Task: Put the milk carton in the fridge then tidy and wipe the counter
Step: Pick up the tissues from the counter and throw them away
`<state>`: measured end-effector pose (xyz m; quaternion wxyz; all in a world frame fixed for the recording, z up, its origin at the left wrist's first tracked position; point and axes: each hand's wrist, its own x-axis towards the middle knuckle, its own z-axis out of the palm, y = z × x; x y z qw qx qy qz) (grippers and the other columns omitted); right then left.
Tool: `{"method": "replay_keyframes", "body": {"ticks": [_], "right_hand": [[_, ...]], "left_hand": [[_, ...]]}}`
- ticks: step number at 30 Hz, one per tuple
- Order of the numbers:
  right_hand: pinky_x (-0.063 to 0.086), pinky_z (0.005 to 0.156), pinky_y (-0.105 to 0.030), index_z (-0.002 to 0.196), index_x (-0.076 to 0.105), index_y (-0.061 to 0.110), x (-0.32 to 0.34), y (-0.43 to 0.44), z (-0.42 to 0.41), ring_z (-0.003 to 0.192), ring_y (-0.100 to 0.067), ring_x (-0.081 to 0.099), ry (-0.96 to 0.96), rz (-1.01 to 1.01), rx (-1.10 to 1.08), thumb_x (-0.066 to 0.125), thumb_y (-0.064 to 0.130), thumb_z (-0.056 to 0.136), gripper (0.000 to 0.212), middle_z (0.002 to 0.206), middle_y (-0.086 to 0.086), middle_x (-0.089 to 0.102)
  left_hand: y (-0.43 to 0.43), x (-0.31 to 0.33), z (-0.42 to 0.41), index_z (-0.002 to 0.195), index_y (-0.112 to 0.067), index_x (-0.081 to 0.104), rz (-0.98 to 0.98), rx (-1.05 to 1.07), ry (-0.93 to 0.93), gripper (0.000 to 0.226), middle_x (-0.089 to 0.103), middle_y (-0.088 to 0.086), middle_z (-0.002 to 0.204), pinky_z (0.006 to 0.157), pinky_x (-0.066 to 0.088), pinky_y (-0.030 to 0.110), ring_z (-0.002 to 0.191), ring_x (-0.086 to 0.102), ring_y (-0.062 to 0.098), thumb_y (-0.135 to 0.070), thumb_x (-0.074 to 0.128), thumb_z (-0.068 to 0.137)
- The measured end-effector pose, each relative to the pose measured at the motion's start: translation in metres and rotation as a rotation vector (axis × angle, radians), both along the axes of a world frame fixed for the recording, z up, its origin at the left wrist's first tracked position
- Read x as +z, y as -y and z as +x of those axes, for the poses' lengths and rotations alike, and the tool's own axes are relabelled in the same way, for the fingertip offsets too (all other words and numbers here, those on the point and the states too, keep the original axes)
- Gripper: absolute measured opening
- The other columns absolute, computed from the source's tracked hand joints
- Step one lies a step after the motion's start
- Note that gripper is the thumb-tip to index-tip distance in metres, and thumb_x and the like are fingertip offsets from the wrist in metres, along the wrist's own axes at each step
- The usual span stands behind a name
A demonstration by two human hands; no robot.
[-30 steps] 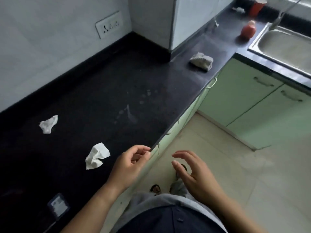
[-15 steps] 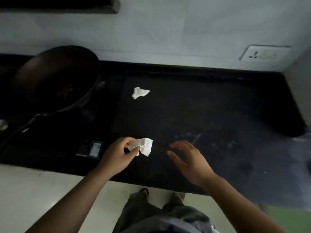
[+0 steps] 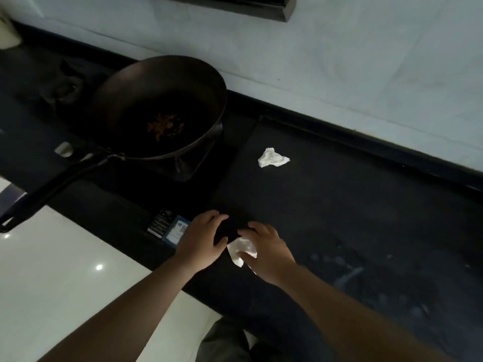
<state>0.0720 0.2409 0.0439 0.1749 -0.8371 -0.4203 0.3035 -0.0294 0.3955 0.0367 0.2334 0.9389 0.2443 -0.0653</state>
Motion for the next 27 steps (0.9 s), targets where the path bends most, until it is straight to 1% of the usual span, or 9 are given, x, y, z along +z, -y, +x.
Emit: {"method": "replay_keyframes", "body": {"ticks": [3, 8, 13, 16, 18, 19, 21, 23, 27], "right_hand": [[0.035, 0.102, -0.040, 0.132, 0.043, 0.035, -0.009, -0.004, 0.002, 0.131, -0.017, 0.025, 0.049, -0.038, 0.054, 0.053, 0.042, 0.088, 0.046, 0.143, 0.009, 0.030], [0.048, 0.087, -0.034, 0.120, 0.050, 0.027, -0.017, -0.008, 0.011, 0.117, -0.014, 0.037, -0.038, 0.000, -0.071, 0.057, 0.037, 0.086, 0.036, 0.124, 0.007, 0.042], [0.045, 0.088, -0.027, 0.118, 0.053, 0.025, -0.020, -0.022, 0.039, 0.114, -0.014, 0.042, -0.058, 0.068, -0.195, 0.060, 0.030, 0.086, 0.033, 0.119, 0.005, 0.046], [0.044, 0.086, -0.026, 0.118, 0.054, 0.025, -0.019, -0.038, 0.064, 0.112, -0.015, 0.044, -0.033, 0.136, -0.277, 0.061, 0.027, 0.086, 0.033, 0.117, 0.005, 0.048], [0.046, 0.084, -0.029, 0.118, 0.055, 0.024, -0.019, -0.050, 0.082, 0.109, -0.016, 0.047, 0.004, 0.167, -0.290, 0.060, 0.025, 0.086, 0.032, 0.115, 0.003, 0.051], [0.047, 0.083, -0.029, 0.117, 0.056, 0.023, -0.019, -0.056, 0.090, 0.107, -0.017, 0.049, 0.019, 0.173, -0.278, 0.060, 0.024, 0.086, 0.031, 0.114, 0.003, 0.053], [0.045, 0.080, -0.026, 0.114, 0.059, 0.022, -0.019, -0.067, 0.104, 0.104, -0.016, 0.053, 0.028, 0.192, -0.247, 0.062, 0.022, 0.085, 0.029, 0.110, 0.003, 0.056], [0.041, 0.077, -0.022, 0.110, 0.061, 0.021, -0.017, -0.075, 0.115, 0.100, -0.015, 0.055, 0.031, 0.224, -0.233, 0.061, 0.021, 0.086, 0.024, 0.107, 0.003, 0.058], [0.042, 0.076, -0.022, 0.109, 0.063, 0.018, -0.005, -0.092, 0.137, 0.096, -0.013, 0.055, 0.066, 0.360, -0.300, 0.060, 0.019, 0.086, 0.023, 0.110, 0.003, 0.059]], "left_hand": [[-0.012, -0.009, 0.010, 0.140, -0.025, 0.034, 0.104, -0.081, -0.023, 0.058, 0.033, -0.001, 0.147, 0.106, 0.037, 0.036, 0.138, 0.027, 0.018, -0.037, 0.055, 0.087], [-0.044, -0.014, 0.036, 0.140, -0.023, 0.036, 0.250, -0.193, -0.020, 0.059, 0.035, 0.003, 0.148, 0.107, 0.033, 0.043, 0.138, 0.029, 0.023, -0.039, 0.054, 0.086], [-0.067, -0.022, 0.066, 0.139, -0.022, 0.038, 0.317, -0.194, -0.036, 0.058, 0.034, 0.005, 0.149, 0.107, 0.033, 0.046, 0.139, 0.029, 0.024, -0.043, 0.051, 0.086], [-0.079, -0.029, 0.081, 0.137, -0.019, 0.041, 0.323, -0.158, -0.016, 0.058, 0.037, 0.008, 0.147, 0.103, 0.039, 0.048, 0.136, 0.033, 0.027, -0.042, 0.051, 0.085], [-0.083, -0.034, 0.088, 0.135, -0.019, 0.043, 0.294, -0.133, 0.002, 0.056, 0.039, 0.009, 0.146, 0.101, 0.041, 0.049, 0.135, 0.036, 0.027, -0.044, 0.043, 0.086], [-0.084, -0.036, 0.088, 0.134, -0.020, 0.044, 0.271, -0.113, 0.021, 0.055, 0.039, 0.009, 0.146, 0.101, 0.040, 0.049, 0.134, 0.037, 0.027, -0.045, 0.039, 0.086], [-0.084, -0.044, 0.084, 0.134, -0.022, 0.043, 0.258, -0.100, 0.058, 0.052, 0.037, 0.008, 0.148, 0.105, 0.036, 0.048, 0.136, 0.034, 0.026, -0.044, 0.035, 0.088], [-0.083, -0.050, 0.079, 0.135, -0.023, 0.042, 0.272, -0.120, 0.082, 0.050, 0.033, 0.007, 0.150, 0.108, 0.032, 0.046, 0.138, 0.030, 0.024, -0.042, 0.036, 0.089], [-0.086, -0.052, 0.079, 0.135, -0.024, 0.042, 0.243, -0.097, 0.104, 0.050, 0.032, 0.005, 0.151, 0.109, 0.032, 0.044, 0.139, 0.030, 0.022, -0.042, 0.040, 0.089]]}}
